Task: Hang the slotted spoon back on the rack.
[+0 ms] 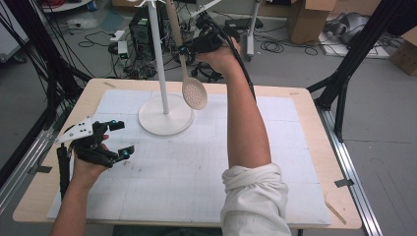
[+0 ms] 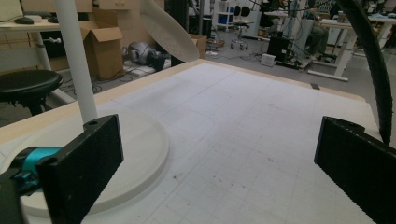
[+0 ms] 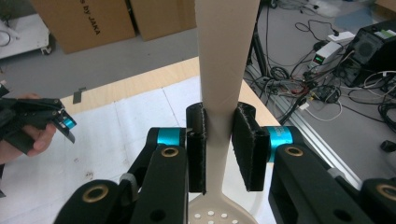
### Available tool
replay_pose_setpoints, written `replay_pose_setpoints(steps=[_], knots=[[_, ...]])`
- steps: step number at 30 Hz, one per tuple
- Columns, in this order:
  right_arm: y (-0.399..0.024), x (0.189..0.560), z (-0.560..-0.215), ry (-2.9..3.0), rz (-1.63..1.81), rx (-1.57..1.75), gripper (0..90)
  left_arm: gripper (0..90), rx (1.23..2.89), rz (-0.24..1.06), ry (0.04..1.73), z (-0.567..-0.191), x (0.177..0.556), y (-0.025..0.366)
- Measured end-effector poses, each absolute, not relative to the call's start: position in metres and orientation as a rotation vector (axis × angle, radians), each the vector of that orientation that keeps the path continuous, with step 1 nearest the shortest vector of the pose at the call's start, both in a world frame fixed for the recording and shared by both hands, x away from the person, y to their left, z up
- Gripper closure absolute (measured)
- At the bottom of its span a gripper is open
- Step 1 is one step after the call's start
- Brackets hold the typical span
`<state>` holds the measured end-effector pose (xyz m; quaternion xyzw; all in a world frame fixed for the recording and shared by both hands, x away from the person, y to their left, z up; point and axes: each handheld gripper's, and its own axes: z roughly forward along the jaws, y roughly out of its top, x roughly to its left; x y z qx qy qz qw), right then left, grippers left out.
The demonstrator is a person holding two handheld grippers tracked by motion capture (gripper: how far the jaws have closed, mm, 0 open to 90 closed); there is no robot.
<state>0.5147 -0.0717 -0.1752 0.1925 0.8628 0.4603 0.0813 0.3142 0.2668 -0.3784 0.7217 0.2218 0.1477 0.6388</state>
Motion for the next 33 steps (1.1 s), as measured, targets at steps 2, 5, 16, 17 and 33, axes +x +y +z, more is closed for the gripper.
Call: replay_pose_setpoints(steps=[2, 5, 16, 17, 33], knots=[[-0.069, 0.514, -0.175, 2.581, 1.378, 0.56, 76.0, 1.7, 1.649, 0.338, 0.506, -0.378, 0.314, 0.267], [-0.067, 0.513, -0.175, 2.587, 1.373, 0.56, 75.9, 1.7, 1.647, 0.338, 0.505, -0.378, 0.314, 0.267], [-0.065, 0.513, -0.177, 2.594, 1.363, 0.565, 75.9, 1.7, 1.651, 0.339, 0.505, -0.379, 0.315, 0.267], [-0.065, 0.513, -0.178, 2.594, 1.359, 0.56, 76.0, 1.7, 1.652, 0.339, 0.504, -0.379, 0.315, 0.267], [-0.06, 0.514, -0.183, 2.577, 1.365, 0.647, 67.0, 1.7, 1.661, 0.337, 0.516, -0.381, 0.316, 0.268]])
